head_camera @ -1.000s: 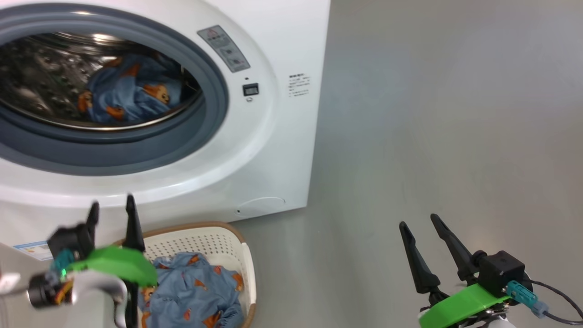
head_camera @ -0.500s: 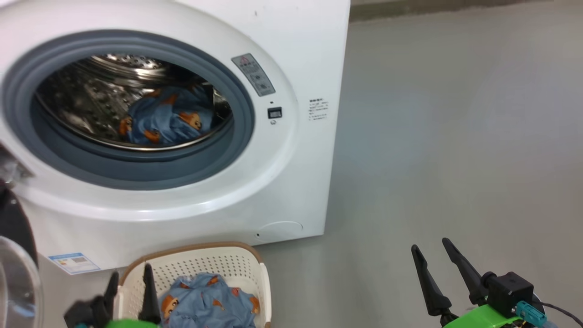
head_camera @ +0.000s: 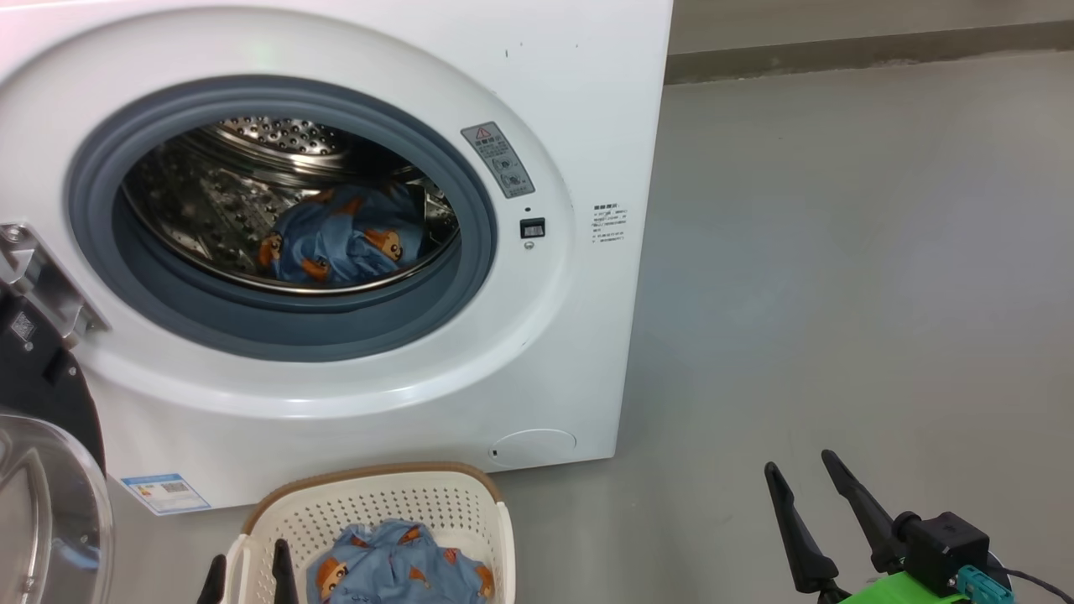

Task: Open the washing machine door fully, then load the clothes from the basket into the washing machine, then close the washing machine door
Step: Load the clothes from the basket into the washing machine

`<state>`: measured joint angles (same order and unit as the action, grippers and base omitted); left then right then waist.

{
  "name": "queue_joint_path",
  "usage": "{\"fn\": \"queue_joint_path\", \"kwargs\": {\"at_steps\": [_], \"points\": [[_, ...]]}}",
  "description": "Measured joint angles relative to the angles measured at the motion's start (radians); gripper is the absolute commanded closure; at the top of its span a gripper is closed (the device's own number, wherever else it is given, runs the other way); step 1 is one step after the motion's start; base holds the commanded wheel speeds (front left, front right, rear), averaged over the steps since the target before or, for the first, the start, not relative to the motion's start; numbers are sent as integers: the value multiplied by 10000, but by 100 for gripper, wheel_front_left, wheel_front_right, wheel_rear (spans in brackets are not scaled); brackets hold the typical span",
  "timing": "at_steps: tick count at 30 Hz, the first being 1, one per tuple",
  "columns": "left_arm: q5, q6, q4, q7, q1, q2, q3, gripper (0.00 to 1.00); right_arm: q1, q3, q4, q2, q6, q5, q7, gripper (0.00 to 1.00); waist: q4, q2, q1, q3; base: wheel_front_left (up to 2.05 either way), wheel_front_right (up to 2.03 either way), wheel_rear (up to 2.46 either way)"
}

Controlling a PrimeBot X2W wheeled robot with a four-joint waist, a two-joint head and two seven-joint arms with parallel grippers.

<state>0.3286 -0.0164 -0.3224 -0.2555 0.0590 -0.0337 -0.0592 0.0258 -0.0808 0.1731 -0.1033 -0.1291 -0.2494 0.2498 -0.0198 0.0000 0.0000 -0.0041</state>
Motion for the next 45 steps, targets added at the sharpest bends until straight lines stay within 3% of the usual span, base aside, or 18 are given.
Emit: {"fn": "queue_joint_path", "kwargs": {"at_steps": [10,45], "points": [[107,-322,663,2,624,-10,-416,0,8,107,36,-23,0,0,0,0,138,0,0,-208,0,0,0],[178,-508,1009,2,843,-23,-612,0,233,364,640,-132,0,635,0,0,194,0,0,4,0,0,0]]}}
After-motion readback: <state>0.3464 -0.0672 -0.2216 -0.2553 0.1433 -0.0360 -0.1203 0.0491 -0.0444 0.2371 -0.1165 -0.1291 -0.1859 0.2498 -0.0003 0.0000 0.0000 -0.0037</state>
